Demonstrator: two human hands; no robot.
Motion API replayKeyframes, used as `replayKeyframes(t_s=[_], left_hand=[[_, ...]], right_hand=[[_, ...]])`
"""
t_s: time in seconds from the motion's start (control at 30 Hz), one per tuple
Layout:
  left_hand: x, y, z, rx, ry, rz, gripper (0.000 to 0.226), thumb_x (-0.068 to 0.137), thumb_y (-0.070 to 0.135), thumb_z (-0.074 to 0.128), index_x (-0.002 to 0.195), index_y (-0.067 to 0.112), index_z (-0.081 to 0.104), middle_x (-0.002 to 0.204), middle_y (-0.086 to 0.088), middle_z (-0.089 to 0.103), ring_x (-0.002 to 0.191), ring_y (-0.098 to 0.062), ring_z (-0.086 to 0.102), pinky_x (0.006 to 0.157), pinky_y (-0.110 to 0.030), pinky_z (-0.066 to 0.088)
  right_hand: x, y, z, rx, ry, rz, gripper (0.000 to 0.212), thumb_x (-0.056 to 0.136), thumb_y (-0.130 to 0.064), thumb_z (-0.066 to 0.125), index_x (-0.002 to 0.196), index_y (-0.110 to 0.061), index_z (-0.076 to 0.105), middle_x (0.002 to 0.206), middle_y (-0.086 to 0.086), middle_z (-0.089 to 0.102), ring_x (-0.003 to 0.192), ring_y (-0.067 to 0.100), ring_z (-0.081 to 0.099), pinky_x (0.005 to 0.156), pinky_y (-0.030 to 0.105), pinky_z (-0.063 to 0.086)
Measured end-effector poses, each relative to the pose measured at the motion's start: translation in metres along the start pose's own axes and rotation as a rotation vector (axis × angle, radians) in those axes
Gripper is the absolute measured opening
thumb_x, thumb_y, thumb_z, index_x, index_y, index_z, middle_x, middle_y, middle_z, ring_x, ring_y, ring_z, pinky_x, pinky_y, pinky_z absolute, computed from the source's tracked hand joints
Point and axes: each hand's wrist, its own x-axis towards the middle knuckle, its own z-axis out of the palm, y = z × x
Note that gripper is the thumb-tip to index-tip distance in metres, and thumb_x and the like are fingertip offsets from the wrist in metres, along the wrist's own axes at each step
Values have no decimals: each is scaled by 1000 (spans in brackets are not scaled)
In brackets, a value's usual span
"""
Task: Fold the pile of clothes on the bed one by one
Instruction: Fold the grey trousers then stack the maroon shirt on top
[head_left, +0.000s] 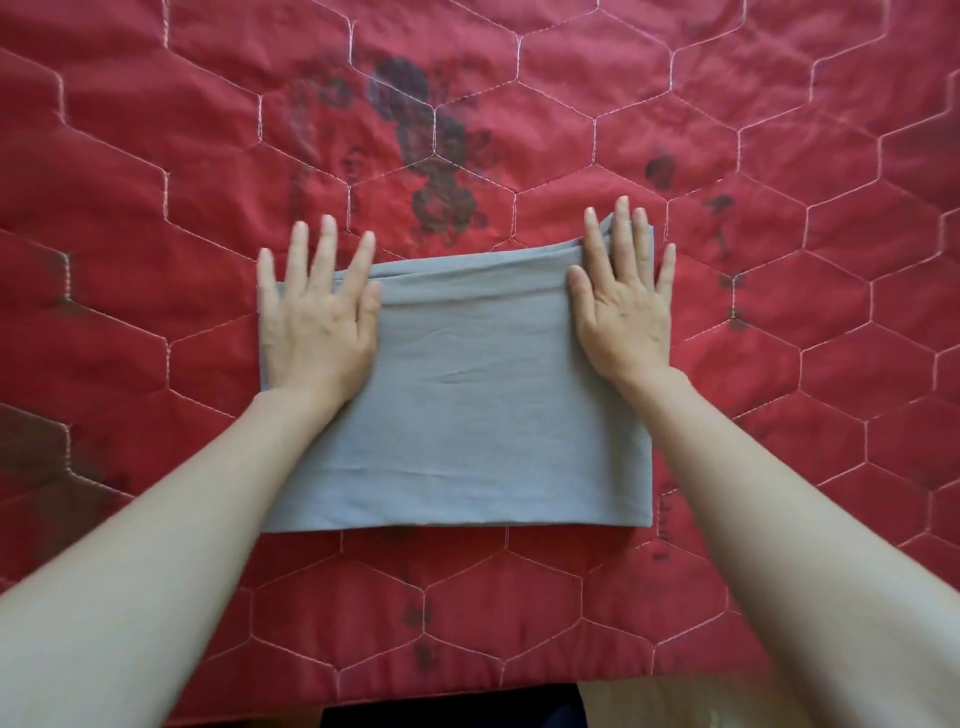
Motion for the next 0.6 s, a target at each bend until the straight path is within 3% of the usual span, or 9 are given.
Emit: replayKeyframes(t_s=[0.13, 0.27, 0.33, 0.43, 0.6], left_hand=[[-15, -11, -3, -162, 19, -267, 51, 103, 40, 23, 153, 31, 18, 162, -7, 9, 149, -28, 5, 116, -54, 3], [-61, -22, -7, -255, -29, -273, 58, 103, 36, 29, 155, 21, 6, 161, -15, 4, 149, -26, 3, 120, -45, 4], [-89, -22, -12, -280, -45, -252, 60, 102, 31, 36, 155, 17, 10, 159, -19, 12, 148, -30, 11, 119, -45, 10], [-120, -14, -18, -303, -20, -213, 61, 98, 23, 50, 152, 12, 24, 147, -29, 33, 131, -45, 34, 110, -51, 28], [-118, -17, -30, -524, -146, -401, 70, 94, 41, 55, 151, 44, 13, 119, -17, 48, 111, -37, 50, 93, -41, 38]], right_hand=[[-17, 11, -2, 190, 9, 213, 58, 103, -41, 26, 155, -22, 6, 163, 8, -1, 150, 21, -3, 121, 45, -3], [-73, 14, -3, 220, -9, 187, 56, 104, -30, 34, 154, -16, 14, 162, 10, 9, 150, 24, 6, 121, 40, 7], [-101, 11, -6, 210, 37, 168, 55, 101, -28, 44, 152, -16, 26, 158, 8, 24, 145, 27, 22, 115, 38, 20], [-126, 9, -13, 325, 90, 225, 52, 96, -25, 56, 146, -20, 41, 142, 7, 46, 121, 30, 43, 101, 33, 32], [-131, 1, -21, 508, -107, 379, 56, 97, -39, 49, 148, -45, 25, 110, 4, 48, 99, 25, 54, 78, 30, 34]])
